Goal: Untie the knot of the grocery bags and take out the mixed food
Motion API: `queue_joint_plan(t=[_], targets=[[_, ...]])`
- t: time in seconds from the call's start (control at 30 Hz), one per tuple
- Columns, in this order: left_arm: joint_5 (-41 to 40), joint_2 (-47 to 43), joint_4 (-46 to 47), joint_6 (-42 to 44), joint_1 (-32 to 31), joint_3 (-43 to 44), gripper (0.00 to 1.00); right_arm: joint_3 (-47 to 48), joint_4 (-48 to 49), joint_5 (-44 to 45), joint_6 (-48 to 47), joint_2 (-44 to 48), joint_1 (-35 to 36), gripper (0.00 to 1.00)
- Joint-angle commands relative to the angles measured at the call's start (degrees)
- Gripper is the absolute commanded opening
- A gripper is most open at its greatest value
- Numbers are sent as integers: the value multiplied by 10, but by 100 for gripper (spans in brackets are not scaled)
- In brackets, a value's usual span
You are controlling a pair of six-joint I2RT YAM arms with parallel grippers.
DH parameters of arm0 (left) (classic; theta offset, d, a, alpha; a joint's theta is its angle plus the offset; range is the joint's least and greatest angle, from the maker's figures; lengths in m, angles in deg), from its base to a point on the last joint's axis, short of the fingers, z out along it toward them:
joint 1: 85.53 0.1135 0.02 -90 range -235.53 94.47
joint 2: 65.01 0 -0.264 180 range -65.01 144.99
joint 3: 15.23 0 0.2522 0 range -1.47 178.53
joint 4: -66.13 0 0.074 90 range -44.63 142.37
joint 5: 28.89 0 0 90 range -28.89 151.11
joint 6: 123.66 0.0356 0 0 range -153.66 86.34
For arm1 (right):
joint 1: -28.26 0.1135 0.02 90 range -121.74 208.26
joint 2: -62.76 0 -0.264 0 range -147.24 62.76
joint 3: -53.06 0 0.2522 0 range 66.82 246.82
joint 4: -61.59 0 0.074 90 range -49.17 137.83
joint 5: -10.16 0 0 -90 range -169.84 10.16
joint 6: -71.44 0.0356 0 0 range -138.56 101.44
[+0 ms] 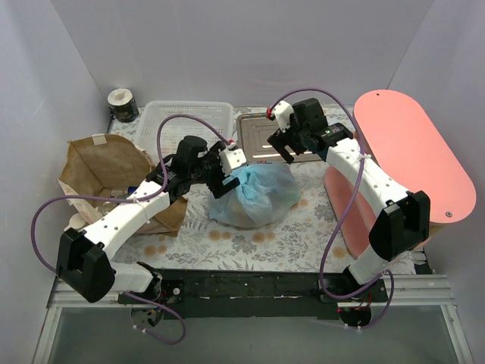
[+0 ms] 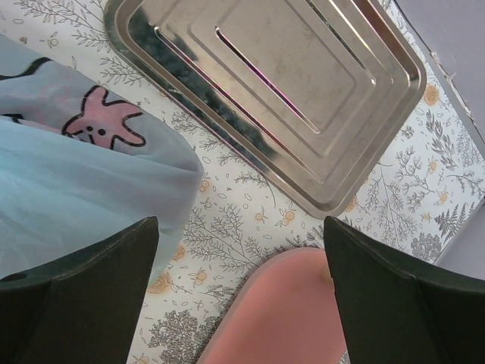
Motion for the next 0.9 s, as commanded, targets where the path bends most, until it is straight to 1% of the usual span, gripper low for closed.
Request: queue_joint_plan(t=[0.0, 0.03, 0.07, 0.1, 0.13, 0.17, 0.2, 0.23, 0.27, 0.33, 0.37, 0.4, 0.47, 0.5, 0.57, 0.6, 0.63, 0.7, 0.73, 0.8, 0.83, 0.87], targets=[[-71, -55, 3, 9, 0, 2, 92, -3, -5, -53, 8, 12, 0, 96], [-87, -65, -17, 3, 0, 2, 95, -2, -7, -54, 10, 9, 2, 96], [-111, -69, -32, -9, 0, 3, 98, 3, -11, -73, 10, 6, 1, 96], [-117, -75, -47, -18, 1, 8, 98, 4, -18, -88, 10, -1, 1, 96], [-120, -87, -86, -27, 1, 10, 98, 4, -17, -90, 10, -5, 1, 96], [-120, -94, -105, -48, 1, 10, 98, 0, -17, -89, 10, -9, 1, 96], [-115, -100, -127, -63, 1, 14, 98, -3, -13, -79, 10, -19, 1, 96], [-106, -103, -172, -76, 1, 14, 98, -6, -4, -68, 10, -23, 1, 96], [-82, -109, -193, -90, 1, 12, 98, -10, 0, -61, 8, -29, 0, 96], [-58, -110, -231, -100, 0, -11, 98, -19, 23, -8, 11, -50, -4, 96], [-57, -109, -225, -117, 1, -20, 98, -20, 33, 15, 15, -59, -6, 96], [-77, -106, -215, -140, 1, -30, 95, -19, 41, 57, 17, -76, -10, 92], [-79, -101, -187, -135, 2, -58, 88, -21, 82, 118, 15, -96, -16, 85], [-82, -97, -174, -133, 2, -66, 83, -21, 91, 168, 6, -119, -19, 82], [-80, -90, -145, -133, 2, -87, 75, -4, 89, 180, -11, -144, -30, 79], [-78, -82, -140, -135, 2, -90, 70, -1, 84, 180, -14, -163, -36, 77], [-78, -77, -135, -135, 2, -93, 57, -6, 79, 180, -19, -169, -36, 77], [-77, -68, -130, -127, 3, -101, 45, -28, 66, 171, -18, -167, -35, 74], [-79, -56, -125, -116, 3, -103, 36, -39, 59, 158, -10, -160, -34, 74], [-88, -44, -111, -120, 3, -104, 28, -87, 41, 110, 9, -126, -27, 73], [-92, -31, -93, -134, 4, -103, 21, -106, 35, 95, 17, -113, -21, 73], [-88, -21, -85, -136, 4, -98, 20, -132, 27, 40, 24, -100, -15, 73]])
